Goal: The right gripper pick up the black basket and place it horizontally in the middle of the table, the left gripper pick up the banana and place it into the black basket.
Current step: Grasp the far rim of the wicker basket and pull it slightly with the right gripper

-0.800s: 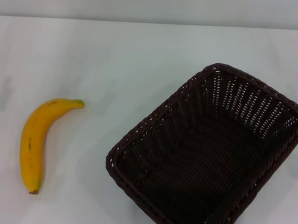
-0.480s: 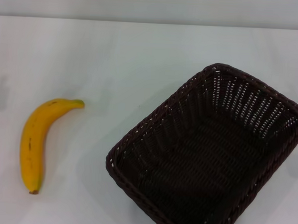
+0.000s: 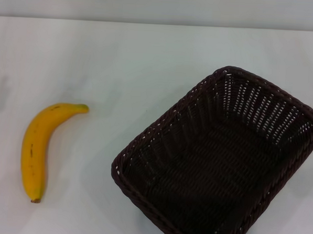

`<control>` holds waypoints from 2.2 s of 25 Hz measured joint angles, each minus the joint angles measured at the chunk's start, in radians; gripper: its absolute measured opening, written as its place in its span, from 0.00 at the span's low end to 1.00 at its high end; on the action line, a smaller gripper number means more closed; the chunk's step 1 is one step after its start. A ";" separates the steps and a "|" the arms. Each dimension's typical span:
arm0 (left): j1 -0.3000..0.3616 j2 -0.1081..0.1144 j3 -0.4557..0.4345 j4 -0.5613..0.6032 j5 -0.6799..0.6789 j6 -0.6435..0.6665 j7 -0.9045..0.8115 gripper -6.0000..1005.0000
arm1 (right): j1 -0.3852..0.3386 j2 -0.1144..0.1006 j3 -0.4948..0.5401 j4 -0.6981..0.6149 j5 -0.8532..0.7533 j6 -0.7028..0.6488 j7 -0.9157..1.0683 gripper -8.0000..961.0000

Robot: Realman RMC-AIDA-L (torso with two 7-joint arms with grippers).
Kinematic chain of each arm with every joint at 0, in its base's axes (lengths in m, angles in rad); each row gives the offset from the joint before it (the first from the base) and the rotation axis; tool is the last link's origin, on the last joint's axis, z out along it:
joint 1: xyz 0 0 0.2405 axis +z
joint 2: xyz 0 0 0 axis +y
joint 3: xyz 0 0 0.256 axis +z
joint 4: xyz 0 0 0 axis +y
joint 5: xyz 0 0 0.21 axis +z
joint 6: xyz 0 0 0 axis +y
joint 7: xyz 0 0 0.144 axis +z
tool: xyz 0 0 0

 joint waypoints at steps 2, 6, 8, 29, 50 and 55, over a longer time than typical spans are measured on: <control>0.000 0.000 0.000 0.000 -0.002 0.003 -0.001 0.54 | -0.008 0.000 -0.042 -0.059 -0.005 -0.006 0.054 0.89; 0.008 -0.002 -0.001 -0.001 -0.021 0.005 -0.015 0.69 | -0.044 -0.004 -0.124 -0.333 -0.076 -0.093 0.385 0.89; 0.010 -0.002 -0.001 -0.001 -0.023 0.008 -0.019 0.75 | -0.053 -0.007 -0.147 -0.499 -0.168 -0.161 0.606 0.89; 0.021 0.004 -0.001 -0.002 -0.025 0.072 0.079 0.88 | 0.383 -0.193 -0.397 -1.270 -1.177 0.323 2.012 0.89; 0.131 0.028 -0.002 0.008 -0.024 0.082 0.146 0.88 | 0.870 -0.039 -0.557 -0.649 -1.742 0.296 2.085 0.89; 0.134 0.033 -0.002 0.011 -0.025 0.083 0.146 0.88 | 0.882 -0.014 -0.567 -0.622 -1.763 0.243 2.096 0.81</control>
